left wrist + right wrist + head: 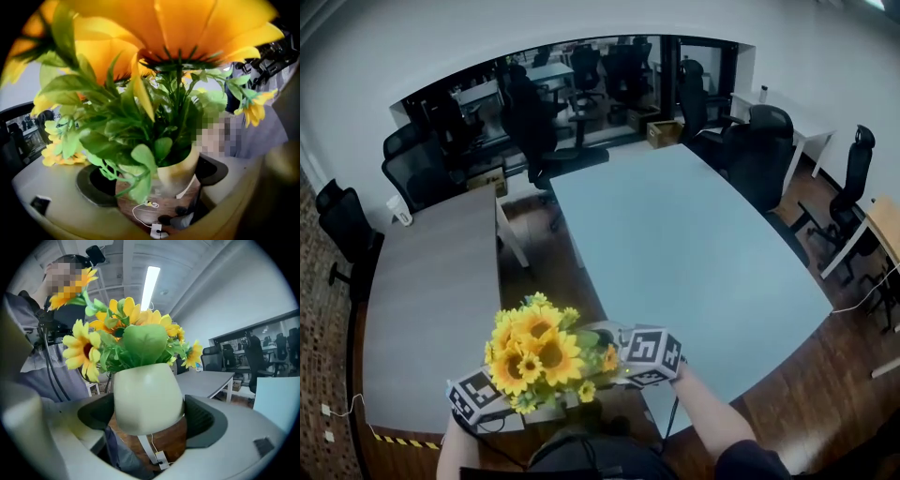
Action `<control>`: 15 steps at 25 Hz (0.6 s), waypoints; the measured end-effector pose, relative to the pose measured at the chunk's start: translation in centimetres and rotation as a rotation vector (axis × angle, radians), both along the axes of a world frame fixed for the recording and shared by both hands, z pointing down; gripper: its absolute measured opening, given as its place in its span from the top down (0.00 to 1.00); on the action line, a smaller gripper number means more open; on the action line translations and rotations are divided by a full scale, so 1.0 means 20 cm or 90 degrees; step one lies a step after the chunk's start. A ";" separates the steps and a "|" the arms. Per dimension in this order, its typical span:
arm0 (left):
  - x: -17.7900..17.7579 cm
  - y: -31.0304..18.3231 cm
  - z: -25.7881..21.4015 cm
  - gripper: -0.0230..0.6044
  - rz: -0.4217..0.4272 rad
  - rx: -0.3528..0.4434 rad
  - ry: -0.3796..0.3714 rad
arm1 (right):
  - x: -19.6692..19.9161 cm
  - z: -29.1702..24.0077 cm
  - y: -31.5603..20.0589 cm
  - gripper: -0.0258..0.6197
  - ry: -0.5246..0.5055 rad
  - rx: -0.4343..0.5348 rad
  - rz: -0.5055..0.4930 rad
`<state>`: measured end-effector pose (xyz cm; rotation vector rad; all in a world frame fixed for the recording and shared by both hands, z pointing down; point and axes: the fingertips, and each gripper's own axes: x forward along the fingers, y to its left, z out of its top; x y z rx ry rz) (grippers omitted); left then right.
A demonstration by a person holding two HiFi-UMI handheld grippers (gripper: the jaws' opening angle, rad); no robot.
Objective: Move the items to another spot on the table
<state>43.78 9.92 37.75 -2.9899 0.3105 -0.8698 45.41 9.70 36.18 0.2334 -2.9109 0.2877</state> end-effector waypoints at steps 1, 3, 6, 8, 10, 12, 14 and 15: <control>0.01 -0.03 -0.02 0.16 -0.005 -0.001 0.005 | 0.01 -0.01 -0.03 0.23 -0.004 0.001 0.001; 0.04 -0.07 -0.04 0.16 -0.016 -0.009 0.011 | 0.03 -0.03 -0.08 0.23 -0.006 -0.002 0.000; 0.06 -0.11 -0.05 0.17 -0.023 -0.013 0.030 | 0.05 -0.05 -0.12 0.23 -0.016 -0.014 -0.007; 0.07 -0.11 -0.08 0.17 -0.039 -0.036 0.062 | 0.05 -0.06 -0.13 0.23 -0.032 -0.032 -0.015; 0.07 -0.12 -0.10 0.17 -0.057 -0.060 0.086 | 0.04 -0.07 -0.15 0.23 -0.041 -0.046 -0.025; 0.05 -0.13 -0.09 0.17 -0.064 -0.063 0.095 | 0.02 -0.06 -0.16 0.23 -0.042 -0.053 -0.036; 0.04 -0.14 -0.09 0.17 -0.074 -0.070 0.111 | 0.01 -0.06 -0.17 0.23 -0.048 -0.063 -0.045; 0.03 -0.15 -0.09 0.17 -0.083 -0.077 0.125 | 0.00 -0.06 -0.19 0.23 -0.052 -0.069 -0.049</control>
